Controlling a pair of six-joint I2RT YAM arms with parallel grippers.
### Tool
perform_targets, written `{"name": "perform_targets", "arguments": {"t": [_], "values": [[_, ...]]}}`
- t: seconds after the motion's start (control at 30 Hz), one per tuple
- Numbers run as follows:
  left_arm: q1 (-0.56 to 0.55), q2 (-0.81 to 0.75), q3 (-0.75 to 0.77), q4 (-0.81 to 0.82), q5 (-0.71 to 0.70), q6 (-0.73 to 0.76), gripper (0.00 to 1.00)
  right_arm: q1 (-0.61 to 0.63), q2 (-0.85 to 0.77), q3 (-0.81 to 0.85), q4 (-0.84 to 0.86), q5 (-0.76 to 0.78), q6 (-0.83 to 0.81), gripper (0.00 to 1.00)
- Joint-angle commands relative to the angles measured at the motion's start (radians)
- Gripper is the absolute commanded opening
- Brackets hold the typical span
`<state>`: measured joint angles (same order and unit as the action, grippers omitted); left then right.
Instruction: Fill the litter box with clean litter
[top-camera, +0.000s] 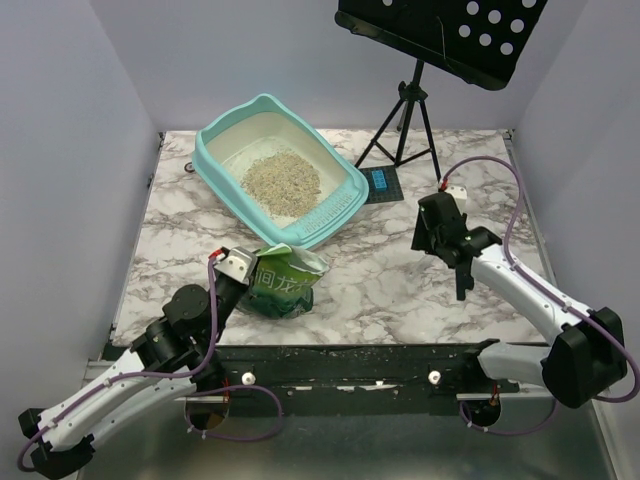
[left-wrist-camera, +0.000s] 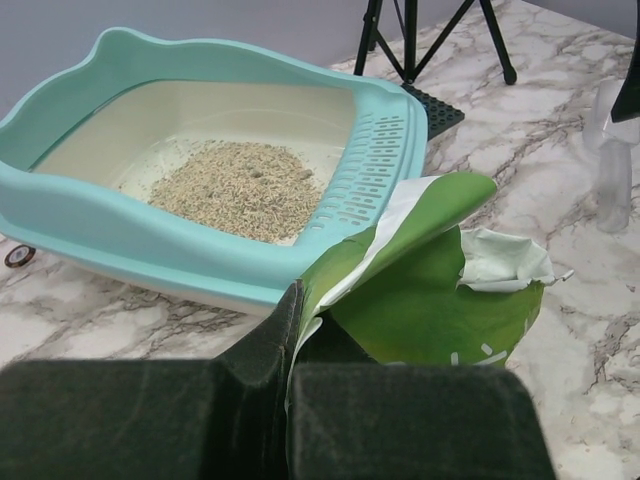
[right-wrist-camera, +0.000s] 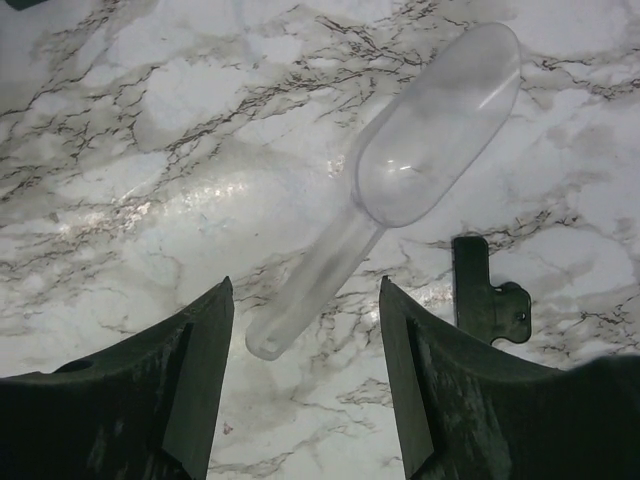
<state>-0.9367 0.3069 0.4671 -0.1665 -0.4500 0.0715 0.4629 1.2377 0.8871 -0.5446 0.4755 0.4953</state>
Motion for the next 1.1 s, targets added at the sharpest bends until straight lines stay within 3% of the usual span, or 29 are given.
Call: {"name": "perform_targets", "arguments": {"t": [0.0, 0.23, 0.5, 0.77, 0.97, 1.07], "values": [[0.006, -0.018, 0.008, 0.024, 0.076, 0.017, 0.0, 0.0, -0.07, 0.036, -0.005, -0.127, -0.088, 0.67], [0.007, 0.003, 0.008, 0.03, 0.024, 0.021, 0.0, 0.013, -0.115, 0.162, -0.041, -0.51, -0.288, 0.68], [0.021, -0.012, 0.007, 0.039, -0.082, 0.014, 0.0, 0.039, -0.127, 0.184, 0.008, -0.857, -0.458, 0.71], [0.032, -0.041, 0.011, 0.025, -0.121, 0.002, 0.0, 0.072, -0.021, 0.245, 0.074, -1.078, -0.446, 0.72], [0.033, -0.081, 0.001, 0.036, -0.116, 0.004, 0.0, 0.2, 0.055, 0.279, 0.034, -1.135, -0.622, 0.72], [0.035, -0.078, 0.004, 0.032, -0.099, 0.004, 0.0, 0.214, 0.059, 0.238, 0.104, -1.153, -0.67, 0.73]]}}
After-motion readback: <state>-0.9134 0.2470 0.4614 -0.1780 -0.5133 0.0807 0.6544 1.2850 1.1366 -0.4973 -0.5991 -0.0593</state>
